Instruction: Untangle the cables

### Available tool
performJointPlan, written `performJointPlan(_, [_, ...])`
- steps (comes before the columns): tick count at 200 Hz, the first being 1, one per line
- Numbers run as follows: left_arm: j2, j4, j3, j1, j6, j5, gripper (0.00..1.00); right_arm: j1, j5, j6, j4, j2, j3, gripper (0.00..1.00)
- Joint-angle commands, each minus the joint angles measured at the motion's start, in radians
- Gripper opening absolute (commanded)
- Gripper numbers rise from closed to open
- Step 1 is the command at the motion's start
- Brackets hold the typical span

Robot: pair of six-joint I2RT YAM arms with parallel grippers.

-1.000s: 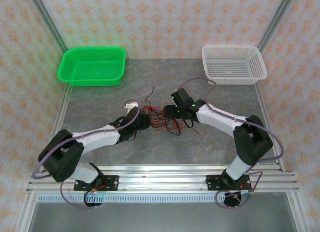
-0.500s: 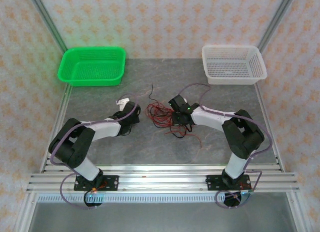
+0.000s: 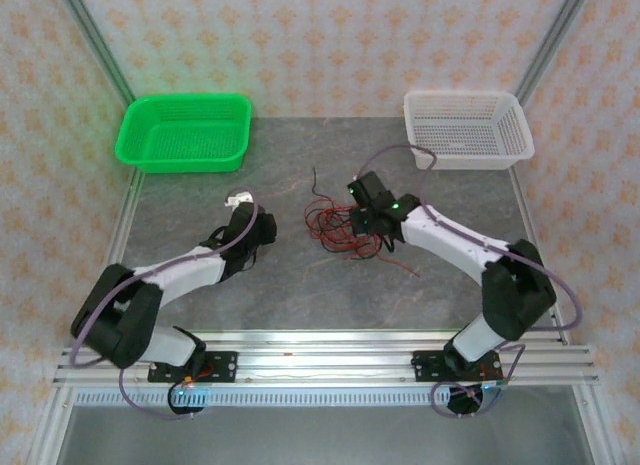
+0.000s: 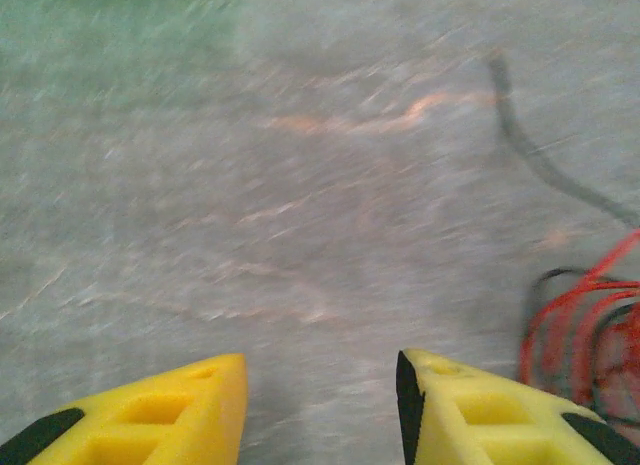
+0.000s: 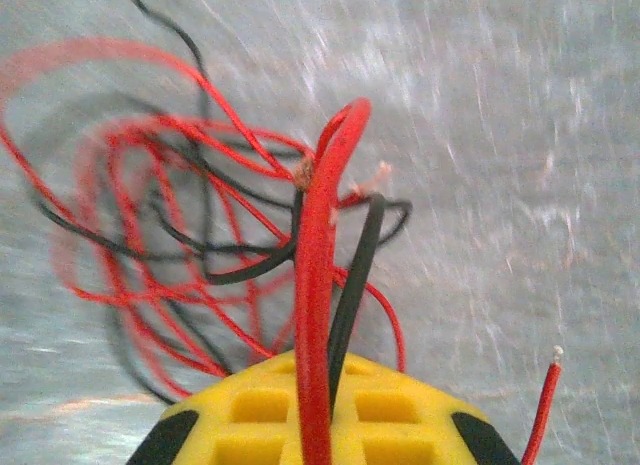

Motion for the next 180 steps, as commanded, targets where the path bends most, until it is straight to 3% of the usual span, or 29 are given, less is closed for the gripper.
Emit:
performJointPlan(1, [-0.109,0.077,-0.052,-0.025,0.083,0.072,0.47,-0.025,-0.156,-0.052,-0.019,-0.091,0.103,0.0])
performJointPlan(40, [-0.33,0.173,-0.163,-0.044,0.124,0.174,0.54,-0.127,-0.558,-0.079,0.041,-0.161,0.167,0.0])
performJointPlan(52, [-0.393,0.157,-0.179,-0.044,0.116,0.157,0.56,-0.143,-0.607,-0.101,0.055,-0.166,0.174,0.0])
performJointPlan(66, [-0.45,0.12,-0.182,-0.045,0.108,0.138,0.57,-0.145,-0.506,-0.138,0.044,-0.152,0.202,0.0])
performJointPlan(100, [-0.493,0.008,-0.141,-0.044,0.093,0.099,0.58,-0.145,-0.045,-0.24,0.039,-0.056,0.288,0.0])
performJointPlan(115, [-0.493,-0.019,-0.128,-0.044,0.08,0.087,0.58,-0.145,0.079,-0.288,0.058,-0.002,0.323,0.0])
performJointPlan(138, [-0.493,-0.041,-0.116,-0.044,0.066,0.061,0.58,-0.142,0.159,-0.356,0.118,0.05,0.333,0.0])
performJointPlan(180, [-0.477,-0.097,-0.077,-0.045,0.059,0.013,0.57,-0.092,0.096,-0.404,0.249,0.077,0.189,0.0])
